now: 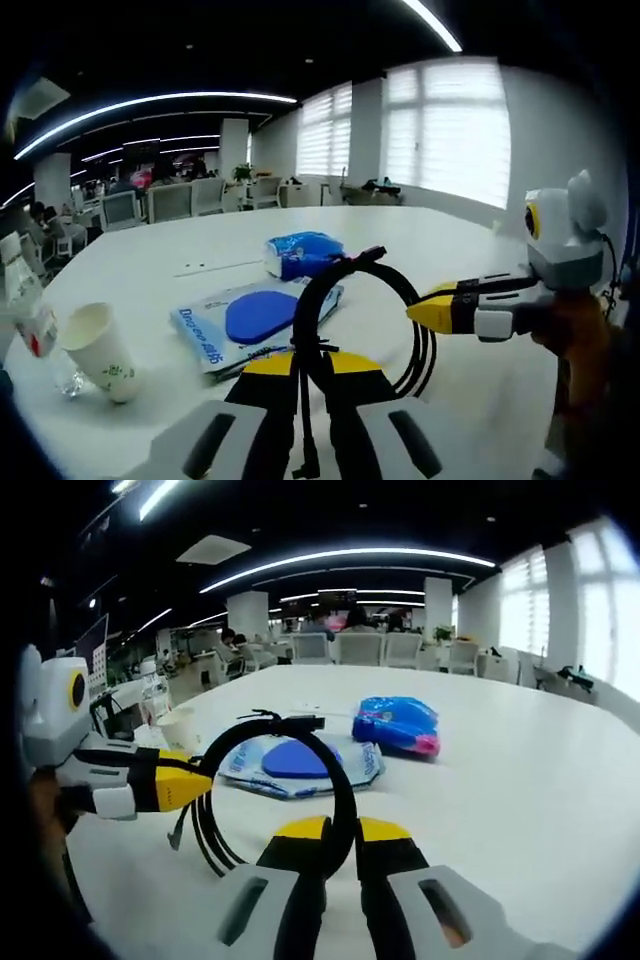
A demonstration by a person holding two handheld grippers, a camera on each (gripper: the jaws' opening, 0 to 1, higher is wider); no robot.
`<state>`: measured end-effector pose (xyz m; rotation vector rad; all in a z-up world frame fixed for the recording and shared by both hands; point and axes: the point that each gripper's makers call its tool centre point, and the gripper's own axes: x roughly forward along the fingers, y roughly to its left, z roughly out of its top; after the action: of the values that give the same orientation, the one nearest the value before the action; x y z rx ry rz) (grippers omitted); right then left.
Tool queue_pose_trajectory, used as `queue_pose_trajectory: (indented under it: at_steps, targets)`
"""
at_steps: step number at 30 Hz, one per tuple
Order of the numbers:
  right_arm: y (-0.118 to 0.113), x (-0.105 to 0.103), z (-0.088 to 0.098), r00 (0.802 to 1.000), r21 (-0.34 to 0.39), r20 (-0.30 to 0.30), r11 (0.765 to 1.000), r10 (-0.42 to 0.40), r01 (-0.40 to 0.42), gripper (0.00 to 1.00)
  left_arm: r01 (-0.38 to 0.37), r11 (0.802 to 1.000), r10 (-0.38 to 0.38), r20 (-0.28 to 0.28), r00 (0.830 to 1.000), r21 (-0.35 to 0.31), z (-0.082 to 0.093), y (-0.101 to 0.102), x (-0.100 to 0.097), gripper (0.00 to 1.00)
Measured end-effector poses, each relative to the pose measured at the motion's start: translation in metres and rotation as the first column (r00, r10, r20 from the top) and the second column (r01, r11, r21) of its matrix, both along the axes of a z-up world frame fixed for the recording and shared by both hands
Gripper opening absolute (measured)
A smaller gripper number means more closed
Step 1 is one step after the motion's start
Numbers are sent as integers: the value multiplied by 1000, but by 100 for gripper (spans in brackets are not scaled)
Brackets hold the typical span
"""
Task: Arrange the tabletop items into an orderly group along one side of the table until the central work area is clear of visible clutter.
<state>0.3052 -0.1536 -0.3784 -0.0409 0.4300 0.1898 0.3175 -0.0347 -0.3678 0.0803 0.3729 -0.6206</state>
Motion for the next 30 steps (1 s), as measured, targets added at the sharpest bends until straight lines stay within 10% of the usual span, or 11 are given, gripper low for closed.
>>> queue_pose_trajectory:
  at_steps: [30]
  targets:
    - [28,-26,-25,994,-42,-90,996,68,-72,8,20,999,-15,-116,993,42,-22,27,-29,8]
